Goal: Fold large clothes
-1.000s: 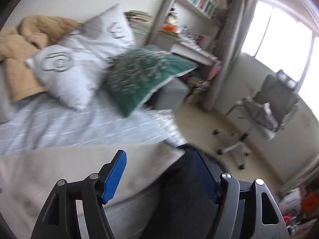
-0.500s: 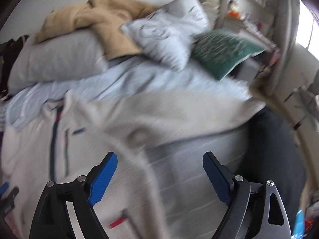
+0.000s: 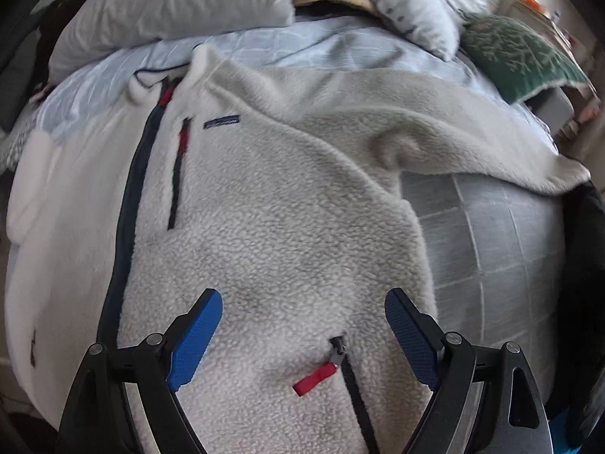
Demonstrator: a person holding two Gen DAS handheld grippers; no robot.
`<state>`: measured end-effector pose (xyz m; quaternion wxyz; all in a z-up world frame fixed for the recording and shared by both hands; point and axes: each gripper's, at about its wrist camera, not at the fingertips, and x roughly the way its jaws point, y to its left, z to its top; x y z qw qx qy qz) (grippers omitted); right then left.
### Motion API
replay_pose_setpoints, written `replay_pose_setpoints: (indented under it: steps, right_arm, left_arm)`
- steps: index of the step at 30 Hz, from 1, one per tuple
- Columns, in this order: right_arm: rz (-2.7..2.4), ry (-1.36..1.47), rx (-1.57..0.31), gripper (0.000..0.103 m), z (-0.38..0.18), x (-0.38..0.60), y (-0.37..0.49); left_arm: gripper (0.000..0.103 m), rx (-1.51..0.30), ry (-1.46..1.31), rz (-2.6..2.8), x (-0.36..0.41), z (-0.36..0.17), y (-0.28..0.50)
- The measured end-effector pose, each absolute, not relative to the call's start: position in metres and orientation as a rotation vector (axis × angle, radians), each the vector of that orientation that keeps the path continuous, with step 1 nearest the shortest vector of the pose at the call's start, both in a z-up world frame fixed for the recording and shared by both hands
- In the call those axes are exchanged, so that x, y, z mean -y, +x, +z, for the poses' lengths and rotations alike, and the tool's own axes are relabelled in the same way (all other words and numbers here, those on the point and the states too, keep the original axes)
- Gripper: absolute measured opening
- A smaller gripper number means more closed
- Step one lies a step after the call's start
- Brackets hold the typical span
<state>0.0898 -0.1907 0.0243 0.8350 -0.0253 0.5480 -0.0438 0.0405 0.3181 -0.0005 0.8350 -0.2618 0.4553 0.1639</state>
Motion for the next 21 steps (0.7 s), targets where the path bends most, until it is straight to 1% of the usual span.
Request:
replay_pose_setpoints:
  steps: [5,8,11,13,15,16,17,19,20,21]
  right_arm:
    - [-0.096,-0.036,-1.193,0.090,0.012,0.192,0.099]
    - [-0.118,-0.040,-1.205,0.090,0.005,0.193,0.104]
    - [-0.141,-0.060,-1.208,0.090,0.003,0.197,0.105]
    - [-0.154,-0.067,-1.203,0.090,0.002,0.198,0.106]
    - [-0.171,-0.073,-1.205,0.090,0.000,0.200,0.109]
    - [-0.177,-0.076,-1.206,0.090,-0.001,0.200,0.111]
    - [-0.186,-0.081,-1.208,0.090,-0.002,0.201,0.114]
    - [-0.206,-0.099,-1.213,0.090,-0.006,0.199,0.122]
    - [-0.212,-0.111,-1.214,0.090,-0.007,0.198,0.124]
    - [-0.217,-0.125,-1.215,0.090,-0.008,0.196,0.127]
  left_arm:
    - [0.088,-0.907,-0.761,0.333,-0.370,-0.032,0.074]
    - [0.083,-0.845,-0.837,0.312,-0.386,-0.044,0.100]
    - [0.079,-0.825,-0.912,0.288,-0.399,-0.061,0.135]
    - [0.074,-0.813,-0.953,0.276,-0.409,-0.071,0.158]
    - [0.074,-0.778,-1.013,0.259,-0.419,-0.083,0.178]
    - [0.072,-0.761,-1.042,0.255,-0.423,-0.090,0.189]
    - [0.069,-0.753,-1.072,0.255,-0.428,-0.099,0.199]
    - [0.050,-0.762,-1.126,0.248,-0.435,-0.115,0.215]
    - [0.046,-0.762,-1.147,0.258,-0.437,-0.121,0.221]
    - [0.035,-0.746,-1.161,0.262,-0.439,-0.122,0.224]
